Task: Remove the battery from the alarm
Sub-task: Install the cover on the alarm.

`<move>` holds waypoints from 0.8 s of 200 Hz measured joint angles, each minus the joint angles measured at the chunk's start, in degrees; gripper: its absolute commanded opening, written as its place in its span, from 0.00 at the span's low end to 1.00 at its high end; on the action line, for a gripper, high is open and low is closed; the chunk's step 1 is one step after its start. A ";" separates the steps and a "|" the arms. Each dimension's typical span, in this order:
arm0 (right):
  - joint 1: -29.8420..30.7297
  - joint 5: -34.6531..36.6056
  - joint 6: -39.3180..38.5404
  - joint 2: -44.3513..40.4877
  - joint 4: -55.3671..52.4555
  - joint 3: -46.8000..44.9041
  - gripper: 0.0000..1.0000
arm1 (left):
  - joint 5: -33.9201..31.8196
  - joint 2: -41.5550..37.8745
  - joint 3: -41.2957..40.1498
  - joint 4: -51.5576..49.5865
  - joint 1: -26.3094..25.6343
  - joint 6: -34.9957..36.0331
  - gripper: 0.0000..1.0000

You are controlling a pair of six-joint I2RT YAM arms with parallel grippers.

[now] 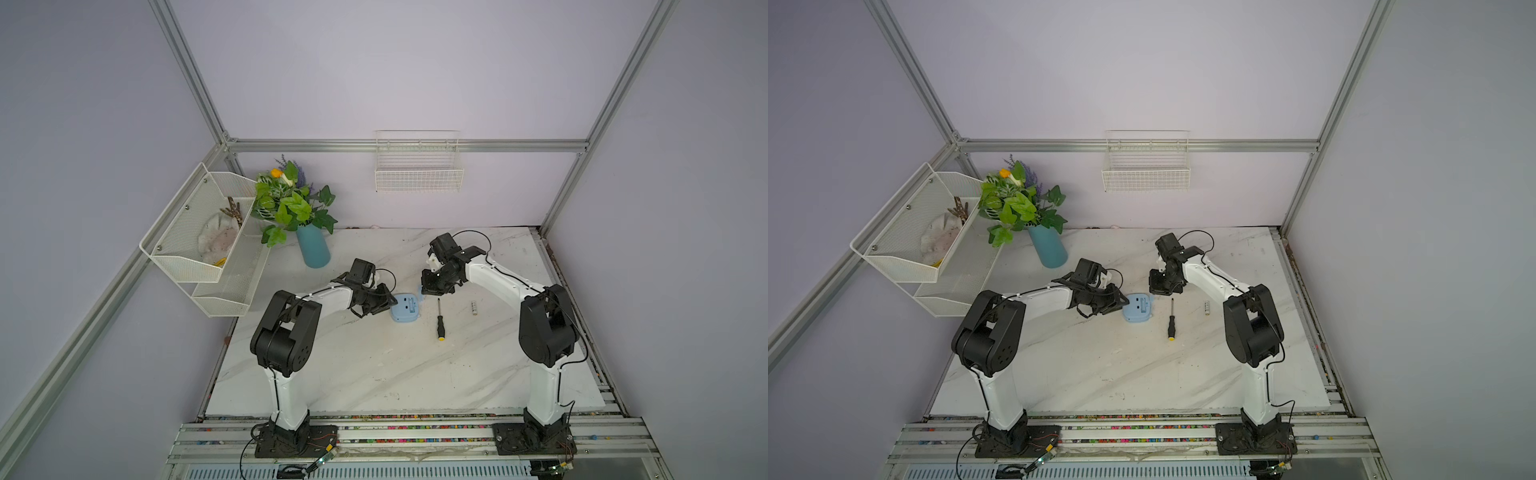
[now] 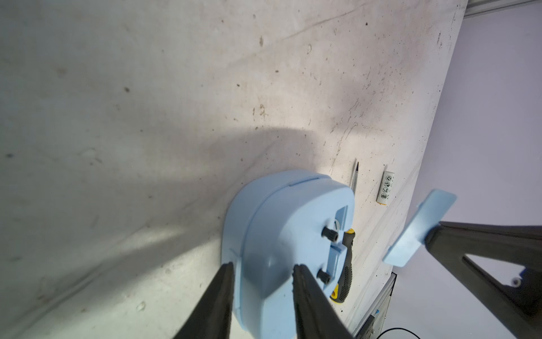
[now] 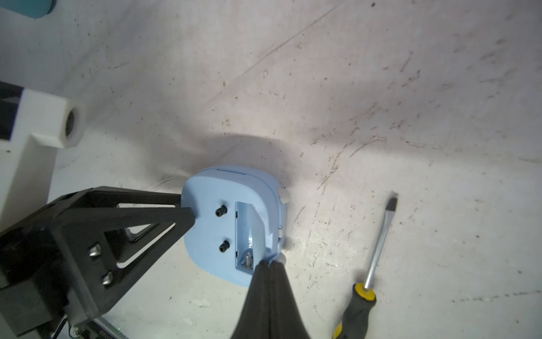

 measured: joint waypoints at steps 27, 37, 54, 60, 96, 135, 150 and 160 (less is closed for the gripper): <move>-0.09 -3.30 -2.01 2.40 -1.11 1.60 0.00 | 0.00 0.00 0.02 0.00 0.07 0.00 0.38; -0.09 -4.33 -2.67 3.10 -1.53 1.68 0.00 | 0.00 0.00 0.00 -0.02 0.07 0.00 0.38; -0.09 -5.57 -3.13 4.09 -1.77 1.49 0.00 | 0.00 0.00 0.00 0.00 0.09 0.00 0.38; -0.09 -5.92 -3.19 4.26 -1.66 1.27 0.00 | 0.00 0.00 0.02 0.00 0.11 0.00 0.38; -0.09 -7.26 -3.28 4.35 -1.38 0.00 0.00 | 0.02 0.00 0.02 0.26 0.11 0.00 0.38; -0.07 -7.76 -2.89 4.46 -0.52 -0.31 0.00 | 0.02 0.00 0.02 0.39 0.11 0.00 0.38; -0.02 -7.76 -2.75 4.61 -0.35 -0.31 0.00 | 0.02 0.00 0.02 0.39 0.11 0.00 0.38; -0.02 -7.76 -2.64 4.79 -0.22 -0.31 0.00 | 0.02 0.00 0.02 0.39 0.11 0.00 0.38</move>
